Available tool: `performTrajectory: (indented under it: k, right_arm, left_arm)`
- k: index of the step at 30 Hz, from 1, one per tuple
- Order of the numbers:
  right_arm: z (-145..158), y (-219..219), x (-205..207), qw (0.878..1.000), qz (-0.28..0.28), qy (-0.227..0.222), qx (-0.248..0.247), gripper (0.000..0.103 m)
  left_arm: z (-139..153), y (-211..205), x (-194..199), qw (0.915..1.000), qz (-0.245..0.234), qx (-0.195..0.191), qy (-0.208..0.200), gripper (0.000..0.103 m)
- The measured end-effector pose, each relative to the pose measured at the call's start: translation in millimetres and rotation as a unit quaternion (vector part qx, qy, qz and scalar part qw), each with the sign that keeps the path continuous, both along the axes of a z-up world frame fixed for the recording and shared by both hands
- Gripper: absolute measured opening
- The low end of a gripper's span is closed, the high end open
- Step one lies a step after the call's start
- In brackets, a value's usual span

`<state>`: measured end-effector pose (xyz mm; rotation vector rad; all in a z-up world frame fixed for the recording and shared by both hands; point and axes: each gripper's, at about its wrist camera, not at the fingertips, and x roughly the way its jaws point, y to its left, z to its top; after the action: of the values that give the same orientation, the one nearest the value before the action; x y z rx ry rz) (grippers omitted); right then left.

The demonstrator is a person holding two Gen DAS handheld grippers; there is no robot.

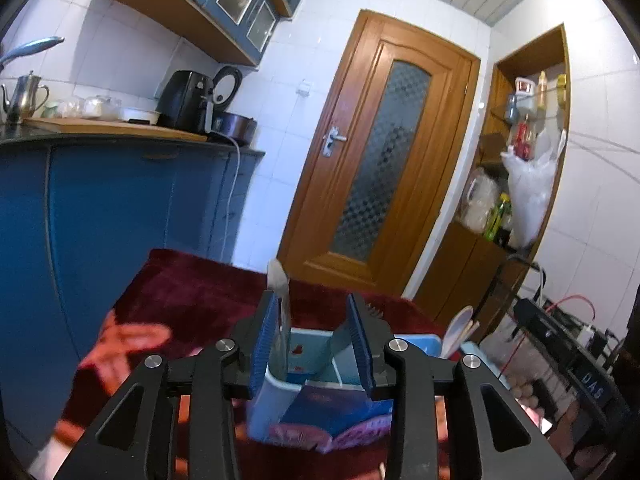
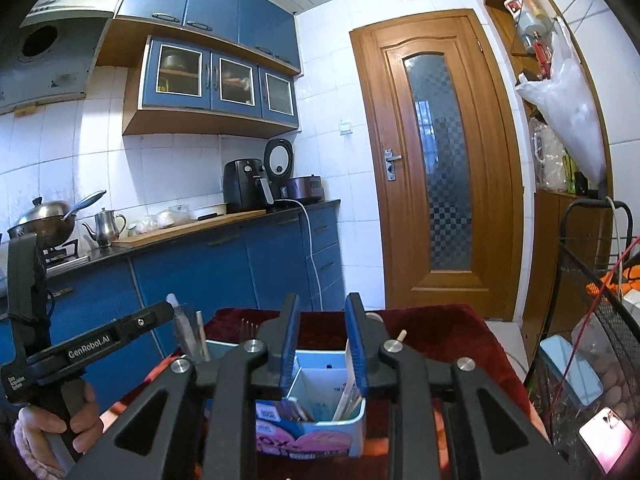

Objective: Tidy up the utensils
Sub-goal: 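Lower the knife into the box and open the left tool while the right tool releases the spoon, then raise both open tools away from the holder box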

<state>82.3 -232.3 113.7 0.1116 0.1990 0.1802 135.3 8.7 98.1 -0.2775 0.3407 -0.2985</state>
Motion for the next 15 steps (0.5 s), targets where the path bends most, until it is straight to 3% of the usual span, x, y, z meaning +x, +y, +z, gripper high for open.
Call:
performTrajectory:
  k: [10,15]
  right_arm:
    - [-4,1,-28,0.999,0.014,0.036,0.012,0.026]
    - [-12,1,-43,0.998,0.018,0.061,0.016,0.026]
  left_arm:
    - [-2,-7,-31,0.9970,0.003,0.057,0.052,0.037]
    - [-9,-8,-47,0.9947,-0.002,0.062,0.082,0.037]
